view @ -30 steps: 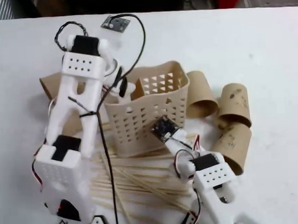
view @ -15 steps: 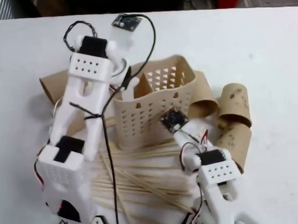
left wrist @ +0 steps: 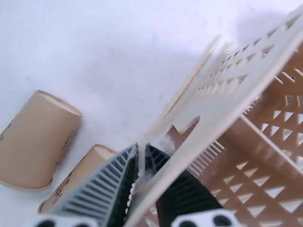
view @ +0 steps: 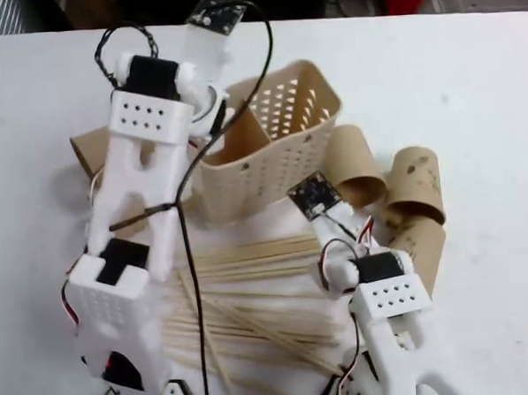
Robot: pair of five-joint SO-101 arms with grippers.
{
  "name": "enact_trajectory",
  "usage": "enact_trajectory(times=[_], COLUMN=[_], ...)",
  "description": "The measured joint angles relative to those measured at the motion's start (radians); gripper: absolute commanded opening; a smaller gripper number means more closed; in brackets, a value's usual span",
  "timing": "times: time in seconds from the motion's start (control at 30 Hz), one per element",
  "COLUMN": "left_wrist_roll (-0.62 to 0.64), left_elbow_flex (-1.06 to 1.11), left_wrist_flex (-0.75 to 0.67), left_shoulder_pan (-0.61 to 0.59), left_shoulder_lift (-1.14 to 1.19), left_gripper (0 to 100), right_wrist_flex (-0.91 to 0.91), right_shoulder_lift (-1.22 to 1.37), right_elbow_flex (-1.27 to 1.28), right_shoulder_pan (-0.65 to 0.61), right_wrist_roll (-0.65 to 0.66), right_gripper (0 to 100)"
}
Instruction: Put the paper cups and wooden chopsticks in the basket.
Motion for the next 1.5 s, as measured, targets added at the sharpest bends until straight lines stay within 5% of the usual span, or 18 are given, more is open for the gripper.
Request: enact_trajectory(times=[0.47, 1.0, 1.5], left_wrist_roll=[0.0, 0.0, 0.0], left_elbow_flex=[-0.123, -0.132, -0.229], left_wrist_flex=[-0.133, -0.218, -0.321], left_shoulder_pan=[-0.074, -0.091, -0.127], left_shoulder_lift=[-0.009, 0.224, 0.282], left_gripper=[2, 2, 2], right_wrist_flex=[0.0, 0.037, 0.037], right_shoulder_lift=[0.0, 0.0, 0.0], right_elbow_flex=[0.0, -0.057, -0.057], right_shoulder_pan=[0.008, 0.278, 0.29], right_wrist_roll=[-0.003, -0.002, -0.002], right_gripper=[10.5, 10.6, 10.6])
